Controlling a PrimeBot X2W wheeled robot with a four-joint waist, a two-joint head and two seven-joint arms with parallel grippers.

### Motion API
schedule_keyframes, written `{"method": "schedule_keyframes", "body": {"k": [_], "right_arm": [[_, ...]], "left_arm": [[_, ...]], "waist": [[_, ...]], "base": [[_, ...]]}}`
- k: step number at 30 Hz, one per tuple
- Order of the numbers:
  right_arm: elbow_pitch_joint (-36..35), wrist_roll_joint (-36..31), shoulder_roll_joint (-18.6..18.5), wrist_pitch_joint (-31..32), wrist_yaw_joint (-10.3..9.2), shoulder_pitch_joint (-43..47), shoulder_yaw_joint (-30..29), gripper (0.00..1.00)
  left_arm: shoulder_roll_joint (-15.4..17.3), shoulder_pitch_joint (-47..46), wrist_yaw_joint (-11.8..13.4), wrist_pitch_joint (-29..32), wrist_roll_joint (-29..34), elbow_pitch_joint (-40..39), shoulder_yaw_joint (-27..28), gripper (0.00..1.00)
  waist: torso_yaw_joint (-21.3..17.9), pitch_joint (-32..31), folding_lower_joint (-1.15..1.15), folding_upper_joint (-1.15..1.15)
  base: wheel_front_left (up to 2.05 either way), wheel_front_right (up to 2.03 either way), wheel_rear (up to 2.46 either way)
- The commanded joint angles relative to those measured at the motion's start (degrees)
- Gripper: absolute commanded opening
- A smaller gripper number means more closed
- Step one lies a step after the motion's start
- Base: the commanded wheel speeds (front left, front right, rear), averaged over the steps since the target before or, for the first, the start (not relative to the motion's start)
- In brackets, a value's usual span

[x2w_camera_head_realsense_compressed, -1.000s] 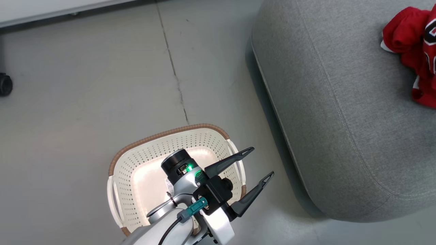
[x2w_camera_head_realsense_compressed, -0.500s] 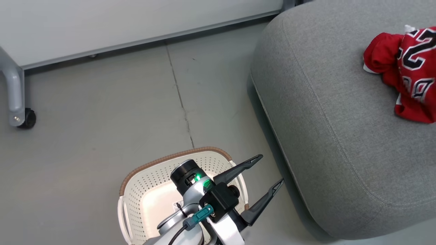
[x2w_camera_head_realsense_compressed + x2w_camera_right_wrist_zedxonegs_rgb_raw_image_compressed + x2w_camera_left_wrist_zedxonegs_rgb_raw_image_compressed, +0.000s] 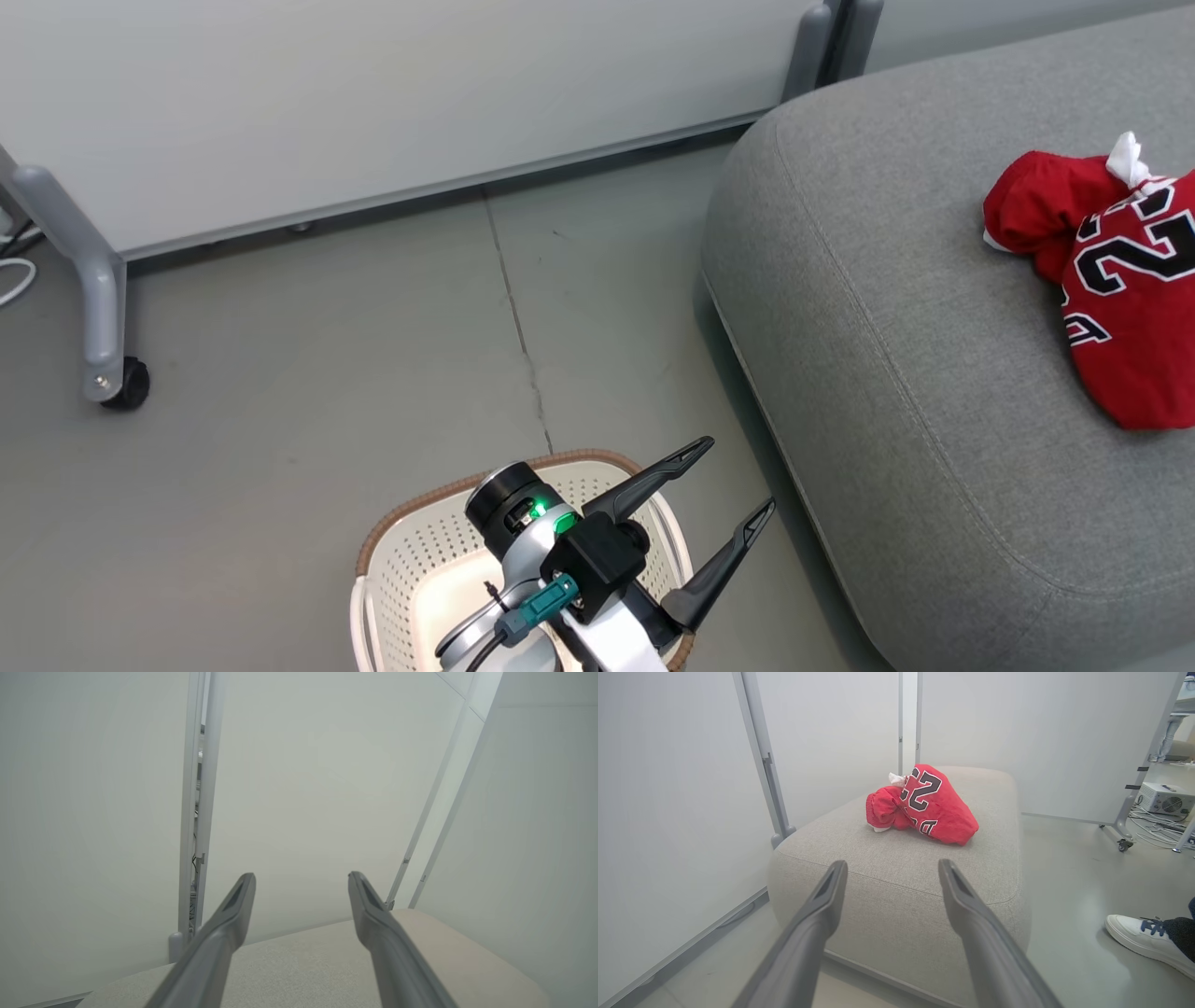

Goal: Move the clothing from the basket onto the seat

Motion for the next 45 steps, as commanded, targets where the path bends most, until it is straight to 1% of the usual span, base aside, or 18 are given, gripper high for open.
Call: {"method": "schedule_keyframes", "body": {"k": [1,5,8,13,16,17,18,20,21,23,26,29,31,33,34,37,40,45], "right_arm": [[-1.05,0.99,0.18,-1.06,0.01,1.38,0.80,1.00],[-9.07,5.84,1.58,-2.98,0.02,5.23,4.77,1.00],[-19.25,8.93,1.88,-3.14,0.02,10.05,5.96,1.00],[-36.31,12.16,3.74,-3.12,0.02,21.45,3.63,1.00],[-44.52,12.40,6.34,-3.12,0.02,28.97,2.32,1.00],[-46.92,12.99,7.65,-3.12,0.02,31.21,1.44,1.00],[-51.69,13.47,9.83,-3.13,0.02,35.74,0.33,1.00],[-55.76,12.96,12.10,-3.13,0.02,40.49,-0.25,1.00],[-55.76,12.96,12.10,-3.13,0.02,40.49,-0.25,1.00],[-59.03,11.58,14.07,-3.13,0.02,44.95,-0.56,1.00],[-61.67,10.50,17.47,-3.14,0.02,50.95,-1.16,1.00],[-61.45,9.96,21.09,-3.14,0.02,55.81,-2.20,1.00],[-61.30,8.78,22.68,-3.14,0.02,58.28,-1.82,1.00],[-61.17,9.09,24.46,-3.14,0.02,60.50,-2.08,1.00],[-61.10,8.91,25.07,-3.14,0.02,61.48,-2.13,1.00],[-60.90,8.07,26.50,-3.14,0.02,63.79,-2.47,1.00],[-60.39,7.06,27.31,-3.15,0.02,65.39,-1.75,1.00],[-59.80,5.85,27.78,-3.15,0.02,67.24,-1.78,1.00]], "left_arm": [[0.24,0.60,-0.04,-0.05,-0.36,-0.11,0.26,1.00],[0.05,2.06,-0.04,-0.05,-0.25,-0.73,1.44,1.00],[-0.14,3.28,-0.04,-0.05,-0.39,-1.34,2.88,1.00],[-0.23,4.97,-0.04,-0.05,0.03,-1.48,4.24,1.00],[-0.26,5.73,-0.04,-0.05,-0.15,-1.66,5.04,1.00],[-0.24,6.14,-0.04,-0.05,-0.41,-1.73,5.28,1.00],[-0.22,6.69,-0.03,-0.05,-0.42,-1.75,5.68,1.00],[-0.25,7.36,-0.04,-0.05,-0.58,-1.73,6.21,1.00],[-0.25,7.36,-0.04,-0.05,-0.58,-1.73,6.21,1.00],[-0.25,7.84,-0.04,-0.05,-0.89,-1.84,6.78,1.00],[-0.24,8.71,-0.04,-0.05,-0.96,-1.55,7.61,1.00],[-0.23,9.63,-0.02,-0.05,-0.47,-0.59,9.41,1.00],[-0.26,10.06,0.27,-0.05,-0.15,0.18,11.07,1.00],[-0.23,10.85,0.72,-0.05,-0.69,0.72,13.01,1.00],[-0.25,11.12,1.10,-0.05,-1.15,0.65,14.33,1.00],[-0.34,12.01,2.86,-0.05,1.45,1.56,17.42,1.00],[-0.25,12.98,4.47,-0.05,0.80,1.28,20.82,1.00],[-0.29,14.69,5.48,-0.05,0.88,1.25,25.16,1.00]], "waist": [[0.41,-1.14,0.00,0.00],[1.48,-3.58,0.00,0.00],[2.41,-5.05,0.00,0.00],[4.36,-7.14,0.00,0.00],[5.58,-8.22,0.00,0.00],[6.00,-8.59,0.00,0.00],[6.95,-9.20,0.00,0.00],[7.95,-9.68,0.00,0.00],[7.95,-9.68,0.00,0.00],[8.98,-9.99,0.00,0.00],[10.45,-10.31,0.00,0.00],[11.85,-10.51,0.00,0.00],[12.84,-10.62,0.00,0.00],[13.89,-10.79,0.00,0.00],[14.46,-10.86,0.00,0.00],[16.17,-10.87,0.00,0.00],[17.83,-10.68,0.00,0.00],[20.40,-10.60,0.00,0.00]], "base": [[0.00,0.00,0.00],[0.00,0.00,0.00],[0.00,0.00,0.00],[0.00,0.00,0.00],[0.00,0.00,0.00],[0.00,0.00,0.00],[0.00,0.00,0.00],[0.00,0.00,0.00],[0.00,0.00,0.00],[0.00,0.00,0.00],[0.00,0.00,0.00],[0.00,0.00,0.00],[0.00,0.00,0.00],[0.00,0.00,0.00],[0.00,0.00,0.00],[0.00,0.00,0.00],[0.00,0.00,0.00],[0.00,0.00,0.00]]}}
